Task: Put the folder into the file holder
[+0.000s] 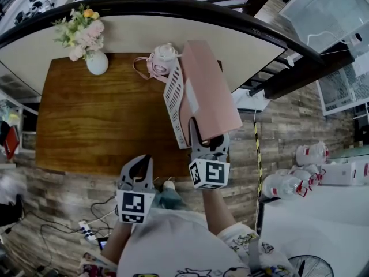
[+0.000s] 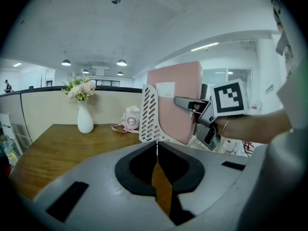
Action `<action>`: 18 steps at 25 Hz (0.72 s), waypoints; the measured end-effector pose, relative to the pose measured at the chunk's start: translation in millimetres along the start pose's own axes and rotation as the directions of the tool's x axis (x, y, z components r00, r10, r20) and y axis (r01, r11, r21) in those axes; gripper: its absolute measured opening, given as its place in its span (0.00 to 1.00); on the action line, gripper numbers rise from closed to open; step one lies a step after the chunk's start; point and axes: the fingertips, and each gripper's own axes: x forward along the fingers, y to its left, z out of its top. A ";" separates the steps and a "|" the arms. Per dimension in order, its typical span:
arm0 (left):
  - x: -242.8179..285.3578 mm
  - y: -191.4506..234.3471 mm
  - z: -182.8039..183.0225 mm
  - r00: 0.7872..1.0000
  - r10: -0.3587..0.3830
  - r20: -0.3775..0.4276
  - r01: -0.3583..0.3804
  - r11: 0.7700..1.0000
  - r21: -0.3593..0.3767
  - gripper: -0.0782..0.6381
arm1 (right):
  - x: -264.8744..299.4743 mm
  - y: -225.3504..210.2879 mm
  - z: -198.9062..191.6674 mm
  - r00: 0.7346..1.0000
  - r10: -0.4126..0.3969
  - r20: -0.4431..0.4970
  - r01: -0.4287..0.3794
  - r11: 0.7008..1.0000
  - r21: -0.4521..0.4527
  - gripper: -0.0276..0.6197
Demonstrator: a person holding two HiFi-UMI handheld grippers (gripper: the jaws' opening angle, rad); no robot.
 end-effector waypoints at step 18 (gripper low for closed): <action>-1.6 2.8 -12.7 1.000 0.000 -0.023 0.000 1.000 -0.006 0.12 | -17.9 6.5 -40.4 0.995 -0.006 -0.102 0.005 1.000 -0.009 0.46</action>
